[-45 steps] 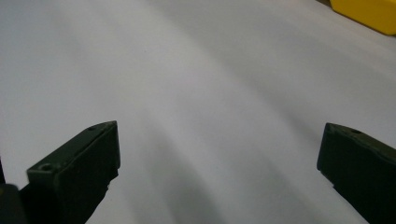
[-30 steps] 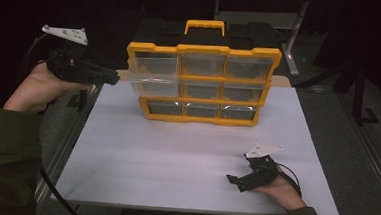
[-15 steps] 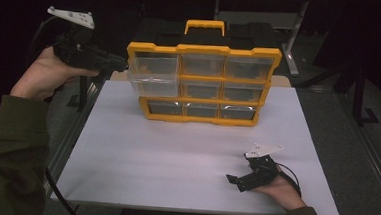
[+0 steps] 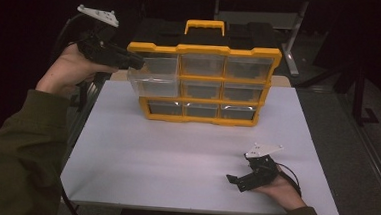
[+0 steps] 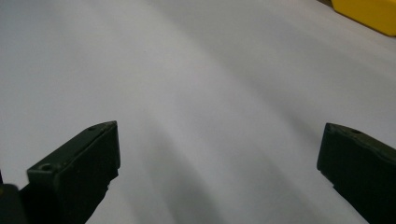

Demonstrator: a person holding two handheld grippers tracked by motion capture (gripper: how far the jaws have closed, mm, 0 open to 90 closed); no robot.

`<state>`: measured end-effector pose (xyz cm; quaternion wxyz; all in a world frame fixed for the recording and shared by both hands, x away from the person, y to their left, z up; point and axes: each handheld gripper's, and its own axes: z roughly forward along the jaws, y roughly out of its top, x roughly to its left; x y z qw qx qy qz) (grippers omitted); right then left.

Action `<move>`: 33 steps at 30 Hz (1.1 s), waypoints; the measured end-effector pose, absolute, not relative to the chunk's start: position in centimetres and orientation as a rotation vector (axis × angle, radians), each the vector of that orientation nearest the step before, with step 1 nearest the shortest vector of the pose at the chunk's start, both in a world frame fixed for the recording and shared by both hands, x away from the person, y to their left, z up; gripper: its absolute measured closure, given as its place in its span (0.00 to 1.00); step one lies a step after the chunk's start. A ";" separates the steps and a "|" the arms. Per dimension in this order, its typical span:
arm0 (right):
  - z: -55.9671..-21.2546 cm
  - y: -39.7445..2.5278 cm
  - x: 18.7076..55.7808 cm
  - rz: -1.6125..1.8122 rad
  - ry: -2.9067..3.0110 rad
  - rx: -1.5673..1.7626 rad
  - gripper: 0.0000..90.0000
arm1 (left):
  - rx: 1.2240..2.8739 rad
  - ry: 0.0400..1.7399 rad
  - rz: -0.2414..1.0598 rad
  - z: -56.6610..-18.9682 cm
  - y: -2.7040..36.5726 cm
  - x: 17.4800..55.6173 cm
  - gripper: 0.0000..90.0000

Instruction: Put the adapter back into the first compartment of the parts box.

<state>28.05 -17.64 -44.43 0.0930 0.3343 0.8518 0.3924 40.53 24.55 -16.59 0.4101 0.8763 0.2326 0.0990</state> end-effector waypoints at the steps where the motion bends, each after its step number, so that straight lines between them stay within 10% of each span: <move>1: -44.4 -17.6 28.0 1.166 2.528 0.992 0.00 | 2.212 0.589 0.250 -16.7 24.4 40.6 0.85; 33: -44.4 -17.5 28.0 1.156 2.527 0.985 0.00 | 2.156 0.642 0.322 -18.5 28.7 36.7 0.30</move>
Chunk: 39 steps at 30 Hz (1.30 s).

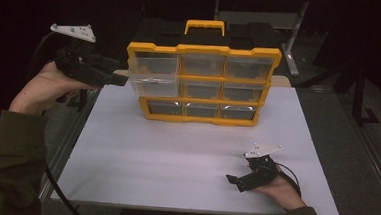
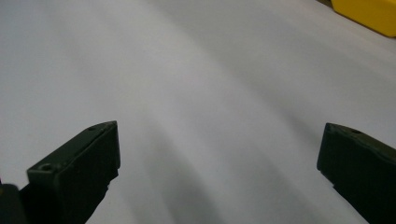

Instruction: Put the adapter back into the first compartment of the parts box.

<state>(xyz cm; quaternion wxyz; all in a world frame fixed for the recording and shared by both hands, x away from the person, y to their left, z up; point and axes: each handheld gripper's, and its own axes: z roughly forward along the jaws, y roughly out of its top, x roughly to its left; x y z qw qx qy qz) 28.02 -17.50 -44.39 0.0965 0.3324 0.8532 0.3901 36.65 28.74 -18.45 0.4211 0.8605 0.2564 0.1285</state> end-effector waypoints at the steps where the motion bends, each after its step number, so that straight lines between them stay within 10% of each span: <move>1: -44.4 -17.5 28.0 1.156 2.528 0.985 0.00 | 2.155 0.642 0.326 -18.7 28.8 36.5 0.29; 39: -44.4 -17.5 28.0 1.157 2.527 0.978 0.00 | 2.136 0.744 0.329 -31.9 28.6 33.5 0.02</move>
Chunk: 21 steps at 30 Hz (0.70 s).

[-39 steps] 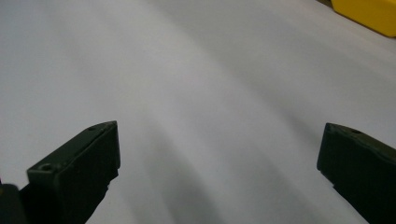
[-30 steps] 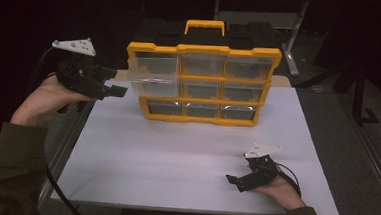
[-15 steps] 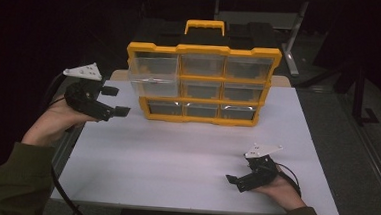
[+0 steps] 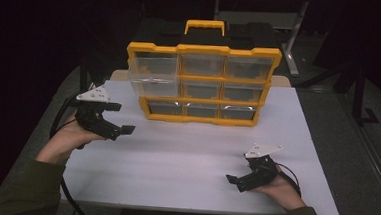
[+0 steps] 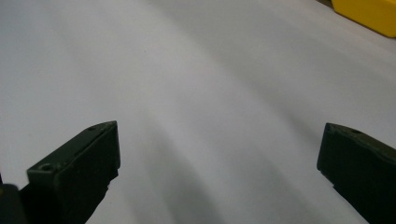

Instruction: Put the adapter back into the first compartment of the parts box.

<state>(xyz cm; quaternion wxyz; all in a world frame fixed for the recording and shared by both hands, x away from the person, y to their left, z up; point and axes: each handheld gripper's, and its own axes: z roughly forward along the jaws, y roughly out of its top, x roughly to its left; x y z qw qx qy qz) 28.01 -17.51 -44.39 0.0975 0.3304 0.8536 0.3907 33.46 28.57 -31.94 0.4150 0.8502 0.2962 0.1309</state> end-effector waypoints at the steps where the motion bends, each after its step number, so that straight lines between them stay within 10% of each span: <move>1: -44.4 -17.5 28.0 1.156 2.527 0.981 0.00 | 2.138 0.743 0.330 -32.3 28.5 33.4 0.02; 21: -44.3 -17.6 27.9 1.158 2.523 0.982 0.00 | 2.145 0.713 0.301 -39.4 26.8 31.1 0.00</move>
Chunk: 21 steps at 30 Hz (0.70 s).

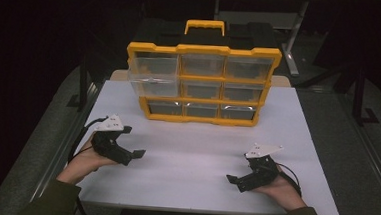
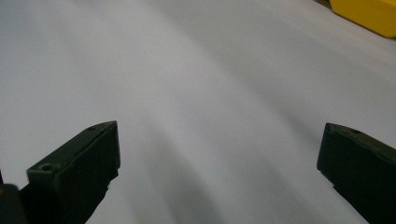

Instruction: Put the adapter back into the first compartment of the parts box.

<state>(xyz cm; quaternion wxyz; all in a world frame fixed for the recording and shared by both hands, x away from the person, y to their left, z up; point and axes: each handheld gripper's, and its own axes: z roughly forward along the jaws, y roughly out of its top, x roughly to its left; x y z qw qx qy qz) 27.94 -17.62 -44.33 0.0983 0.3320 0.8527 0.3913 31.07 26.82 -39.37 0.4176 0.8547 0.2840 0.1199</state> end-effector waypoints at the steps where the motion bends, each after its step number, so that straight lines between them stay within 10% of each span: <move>1: -44.3 -17.6 27.9 1.158 2.523 0.983 0.00 | 2.142 0.716 0.299 -39.6 26.8 31.0 0.00; 21: -44.3 -17.6 27.9 1.157 2.523 0.983 0.00 | 2.170 0.727 0.261 -43.9 26.3 29.8 0.00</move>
